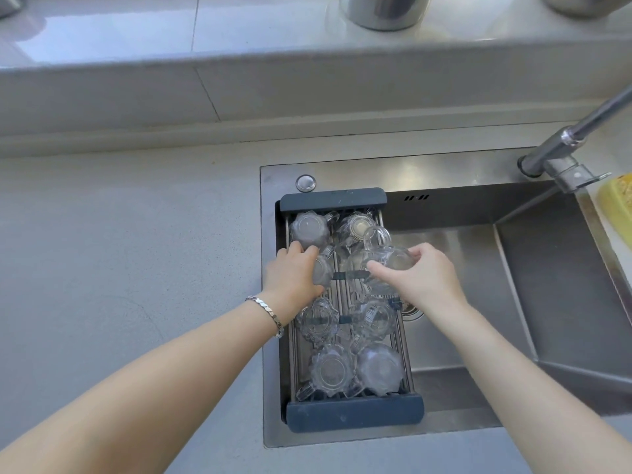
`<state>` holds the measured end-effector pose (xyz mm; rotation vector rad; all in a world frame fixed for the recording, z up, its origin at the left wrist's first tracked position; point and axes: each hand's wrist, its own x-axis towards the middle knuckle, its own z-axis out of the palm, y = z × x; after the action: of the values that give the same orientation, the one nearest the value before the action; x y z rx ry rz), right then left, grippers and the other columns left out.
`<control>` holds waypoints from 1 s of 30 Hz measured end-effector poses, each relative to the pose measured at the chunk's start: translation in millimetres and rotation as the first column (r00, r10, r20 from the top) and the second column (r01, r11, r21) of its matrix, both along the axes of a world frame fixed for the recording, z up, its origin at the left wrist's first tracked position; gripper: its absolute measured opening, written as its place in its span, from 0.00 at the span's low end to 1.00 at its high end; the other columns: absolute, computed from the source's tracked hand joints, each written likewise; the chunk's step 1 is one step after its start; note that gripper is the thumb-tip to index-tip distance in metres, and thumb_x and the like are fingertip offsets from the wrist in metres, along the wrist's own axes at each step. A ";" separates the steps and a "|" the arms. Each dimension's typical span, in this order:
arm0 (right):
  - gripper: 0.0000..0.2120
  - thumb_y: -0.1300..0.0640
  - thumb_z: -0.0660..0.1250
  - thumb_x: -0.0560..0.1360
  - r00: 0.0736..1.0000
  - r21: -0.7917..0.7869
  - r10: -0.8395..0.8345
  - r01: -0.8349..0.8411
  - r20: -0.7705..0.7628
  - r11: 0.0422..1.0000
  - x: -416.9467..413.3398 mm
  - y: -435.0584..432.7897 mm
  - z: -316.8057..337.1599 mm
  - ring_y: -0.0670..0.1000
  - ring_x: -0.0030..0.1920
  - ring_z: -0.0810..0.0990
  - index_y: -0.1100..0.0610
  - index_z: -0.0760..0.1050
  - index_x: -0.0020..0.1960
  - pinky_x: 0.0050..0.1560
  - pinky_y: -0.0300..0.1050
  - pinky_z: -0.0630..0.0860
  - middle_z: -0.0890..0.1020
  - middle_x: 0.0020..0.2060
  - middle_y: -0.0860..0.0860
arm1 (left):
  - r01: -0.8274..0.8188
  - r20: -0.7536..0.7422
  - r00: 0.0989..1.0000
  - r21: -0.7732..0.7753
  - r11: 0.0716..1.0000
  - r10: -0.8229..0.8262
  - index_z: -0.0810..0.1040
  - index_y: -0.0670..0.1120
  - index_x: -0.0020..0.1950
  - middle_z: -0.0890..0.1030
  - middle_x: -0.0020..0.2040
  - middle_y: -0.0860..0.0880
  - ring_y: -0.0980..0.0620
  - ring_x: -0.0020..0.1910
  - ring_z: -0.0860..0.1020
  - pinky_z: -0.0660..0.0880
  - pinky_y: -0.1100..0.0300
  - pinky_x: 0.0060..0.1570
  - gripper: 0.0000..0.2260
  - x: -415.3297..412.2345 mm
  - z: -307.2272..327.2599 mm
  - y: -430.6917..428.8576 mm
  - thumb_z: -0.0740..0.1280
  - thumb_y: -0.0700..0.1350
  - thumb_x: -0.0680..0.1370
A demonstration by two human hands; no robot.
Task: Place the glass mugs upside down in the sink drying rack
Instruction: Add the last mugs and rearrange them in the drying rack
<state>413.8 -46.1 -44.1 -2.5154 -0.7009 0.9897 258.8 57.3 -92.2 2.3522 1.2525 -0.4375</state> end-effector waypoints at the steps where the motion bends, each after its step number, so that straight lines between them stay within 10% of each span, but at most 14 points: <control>1: 0.37 0.35 0.72 0.61 1.000 -0.006 -0.030 0.030 0.002 1.000 -3.1 3.6 -4.9 0.55 0.52 0.80 0.59 0.70 0.60 0.51 0.48 0.76 0.77 0.57 0.54 | -0.010 0.003 1.000 -0.007 1.000 0.010 0.67 0.49 0.68 0.71 0.61 0.45 0.44 0.59 0.72 0.74 0.53 0.52 0.28 0.2 0.5 0.0 0.71 0.53 0.71; 25: 0.40 0.33 0.66 0.66 0.989 -0.177 0.150 -0.146 0.009 0.973 -27.0 24.9 -62.2 0.59 0.58 0.77 0.57 0.64 0.69 0.53 0.54 0.78 0.73 0.62 0.57 | 0.079 -0.017 0.997 0.075 0.994 -0.078 0.70 0.46 0.65 0.70 0.63 0.43 0.42 0.62 0.67 0.68 0.50 0.60 0.22 28.4 18.9 18.5 0.64 0.51 0.73; 30: 0.41 0.39 0.72 0.66 0.979 -0.111 0.198 -0.202 -0.043 0.973 -17.3 14.2 -59.3 0.57 0.63 0.74 0.53 0.62 0.72 0.58 0.51 0.75 0.71 0.65 0.56 | 0.410 0.068 0.902 0.171 0.896 -0.426 0.63 0.48 0.72 0.69 0.70 0.48 0.45 0.66 0.69 0.67 0.50 0.63 0.26 78.1 13.9 43.5 0.65 0.50 0.76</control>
<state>396.5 -31.9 -103.4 -2.5589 -0.9275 1.1665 336.9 100.7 -78.3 2.7446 0.7471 -0.3528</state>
